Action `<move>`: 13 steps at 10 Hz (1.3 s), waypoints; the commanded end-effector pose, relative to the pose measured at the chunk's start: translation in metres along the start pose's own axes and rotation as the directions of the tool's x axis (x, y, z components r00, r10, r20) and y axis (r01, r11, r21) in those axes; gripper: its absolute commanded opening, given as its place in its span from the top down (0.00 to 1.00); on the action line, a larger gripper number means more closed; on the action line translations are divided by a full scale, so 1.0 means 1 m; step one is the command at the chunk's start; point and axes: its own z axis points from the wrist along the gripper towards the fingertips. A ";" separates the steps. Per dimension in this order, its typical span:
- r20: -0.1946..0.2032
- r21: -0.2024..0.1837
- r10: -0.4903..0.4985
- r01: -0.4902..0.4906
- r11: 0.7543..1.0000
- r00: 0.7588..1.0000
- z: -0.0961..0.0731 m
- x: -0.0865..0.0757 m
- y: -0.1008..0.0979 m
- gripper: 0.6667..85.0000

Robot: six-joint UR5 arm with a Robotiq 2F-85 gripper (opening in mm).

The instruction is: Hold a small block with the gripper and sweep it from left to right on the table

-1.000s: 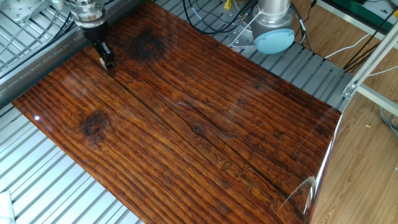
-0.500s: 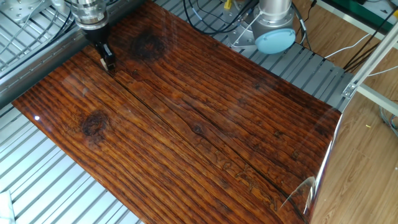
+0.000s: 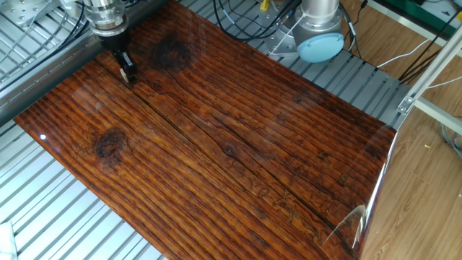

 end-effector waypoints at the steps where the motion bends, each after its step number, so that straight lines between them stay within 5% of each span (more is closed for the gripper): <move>1: -0.005 -0.008 0.018 -0.018 1.000 1.000 -0.006 0.001 0.006 1.00; 3: -0.014 -0.011 0.029 -0.029 1.000 0.999 -0.011 0.004 0.013 1.00; 5: -0.002 0.018 0.027 -0.027 0.999 1.000 0.002 0.004 0.013 1.00; 7: -0.060 0.105 -0.007 0.013 0.994 0.998 0.003 0.017 -0.009 1.00; 10: -0.095 0.103 -0.008 0.018 0.995 0.995 -0.024 0.025 0.005 1.00; 13: -0.072 0.096 -0.040 0.047 0.994 0.997 -0.020 0.020 0.013 1.00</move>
